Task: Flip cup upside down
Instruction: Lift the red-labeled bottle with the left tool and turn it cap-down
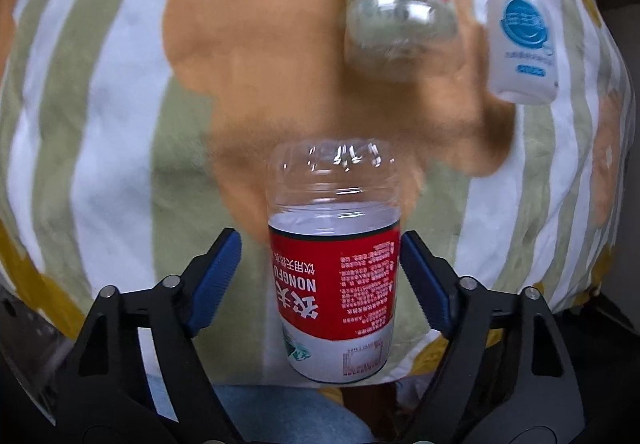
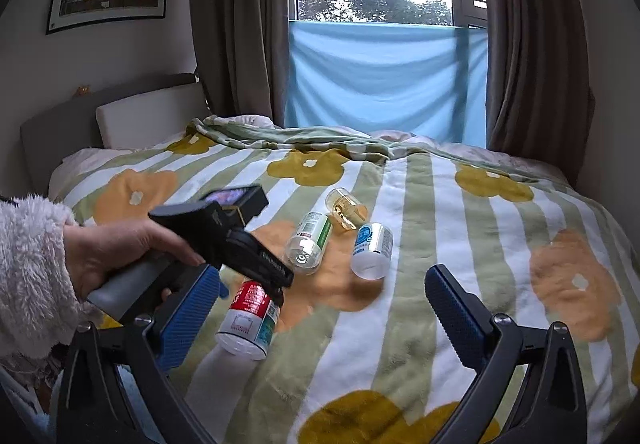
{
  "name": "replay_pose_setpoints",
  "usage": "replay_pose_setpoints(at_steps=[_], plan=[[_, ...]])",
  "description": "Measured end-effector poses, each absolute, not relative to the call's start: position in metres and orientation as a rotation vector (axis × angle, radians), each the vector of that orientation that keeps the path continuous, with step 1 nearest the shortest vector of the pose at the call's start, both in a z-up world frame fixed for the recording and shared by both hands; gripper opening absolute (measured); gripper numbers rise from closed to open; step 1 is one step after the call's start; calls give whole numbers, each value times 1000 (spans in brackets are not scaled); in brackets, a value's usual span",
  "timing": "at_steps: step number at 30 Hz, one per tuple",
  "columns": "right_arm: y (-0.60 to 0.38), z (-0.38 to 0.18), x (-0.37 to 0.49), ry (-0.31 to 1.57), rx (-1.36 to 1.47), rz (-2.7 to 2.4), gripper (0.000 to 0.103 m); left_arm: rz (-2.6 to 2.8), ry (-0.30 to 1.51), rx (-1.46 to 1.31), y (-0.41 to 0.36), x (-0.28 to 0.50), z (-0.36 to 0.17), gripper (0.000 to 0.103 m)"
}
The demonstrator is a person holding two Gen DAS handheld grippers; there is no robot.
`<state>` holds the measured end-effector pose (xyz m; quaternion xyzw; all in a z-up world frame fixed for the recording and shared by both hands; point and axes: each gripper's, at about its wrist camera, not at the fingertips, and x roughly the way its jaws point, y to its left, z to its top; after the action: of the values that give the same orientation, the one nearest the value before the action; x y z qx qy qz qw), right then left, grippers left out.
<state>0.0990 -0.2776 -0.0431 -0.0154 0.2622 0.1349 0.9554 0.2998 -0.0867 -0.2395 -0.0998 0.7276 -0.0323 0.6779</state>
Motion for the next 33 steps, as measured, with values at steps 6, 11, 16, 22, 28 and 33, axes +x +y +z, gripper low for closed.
replay_pose_setpoints(at_steps=[6,11,16,22,28,33], plan=[[-280,-48,104,548,-4,293,103,-129,1637,-276,-86,300,-247,59],[-281,-48,103,546,-3,294,103,-192,1550,-285,-83,288,-229,59],[-285,-42,100,534,27,307,103,-260,1191,-207,-76,252,-175,59],[-290,-33,93,509,62,282,103,-271,823,-144,-77,220,-160,59],[-298,-33,92,519,95,245,103,-242,810,-95,-80,224,-193,59],[-300,-36,96,536,110,244,103,-247,863,-122,-81,223,-207,59]])
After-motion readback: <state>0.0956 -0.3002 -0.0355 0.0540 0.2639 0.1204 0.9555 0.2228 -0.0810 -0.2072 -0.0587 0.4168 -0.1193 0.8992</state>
